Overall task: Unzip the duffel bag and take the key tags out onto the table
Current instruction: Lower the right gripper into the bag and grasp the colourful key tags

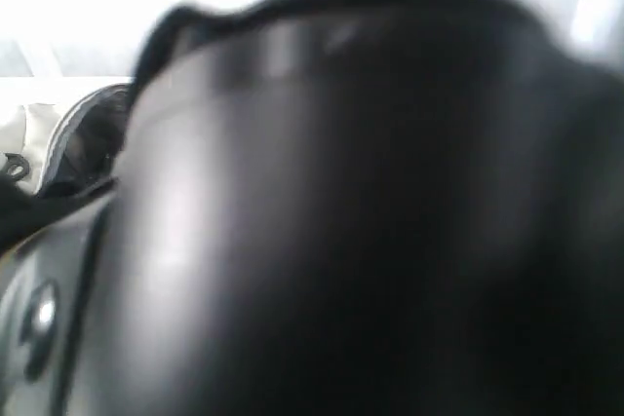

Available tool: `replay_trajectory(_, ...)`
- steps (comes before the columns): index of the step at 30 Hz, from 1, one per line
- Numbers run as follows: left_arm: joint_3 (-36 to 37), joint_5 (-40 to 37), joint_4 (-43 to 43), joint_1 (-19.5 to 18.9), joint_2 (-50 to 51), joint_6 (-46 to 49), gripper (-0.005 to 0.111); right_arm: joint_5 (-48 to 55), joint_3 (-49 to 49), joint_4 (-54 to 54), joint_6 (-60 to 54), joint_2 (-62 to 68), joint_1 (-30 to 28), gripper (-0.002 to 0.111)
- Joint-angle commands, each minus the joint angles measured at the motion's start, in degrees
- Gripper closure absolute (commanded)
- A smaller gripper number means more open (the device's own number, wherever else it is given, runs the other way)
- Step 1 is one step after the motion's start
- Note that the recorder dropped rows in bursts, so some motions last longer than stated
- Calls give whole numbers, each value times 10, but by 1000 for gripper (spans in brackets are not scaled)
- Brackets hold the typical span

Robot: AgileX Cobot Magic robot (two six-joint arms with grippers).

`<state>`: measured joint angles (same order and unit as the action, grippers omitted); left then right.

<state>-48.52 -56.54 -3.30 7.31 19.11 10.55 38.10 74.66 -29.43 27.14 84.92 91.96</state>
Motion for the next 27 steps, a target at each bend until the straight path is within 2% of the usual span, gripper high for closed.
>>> replay_trajectory(1,-2,-4,-3,1,-5,-6,57,-22,-5,-143,153,65,-50,37)
replay_trajectory(4,-2,-4,-3,1,-5,-6,57,-61,-5,-177,199,116,-88,37)
replay_trajectory(8,-2,-7,-1,1,-5,-6,57,-66,1,-191,322,177,-147,37)
replay_trajectory(11,-2,-9,-1,1,-5,-6,57,-101,1,-191,351,210,-175,37)
replay_trajectory(14,-2,-9,-1,1,-5,-6,57,-146,1,-188,364,232,-189,37)
replay_trajectory(18,-2,-9,-1,1,-5,-5,57,-144,1,-187,437,261,-207,37)
replay_trajectory(24,-2,-9,-1,1,-5,-5,57,-198,1,-182,457,290,-218,37)
replay_trajectory(27,-2,-9,-1,1,-5,-5,57,-203,7,-184,466,313,-224,44)
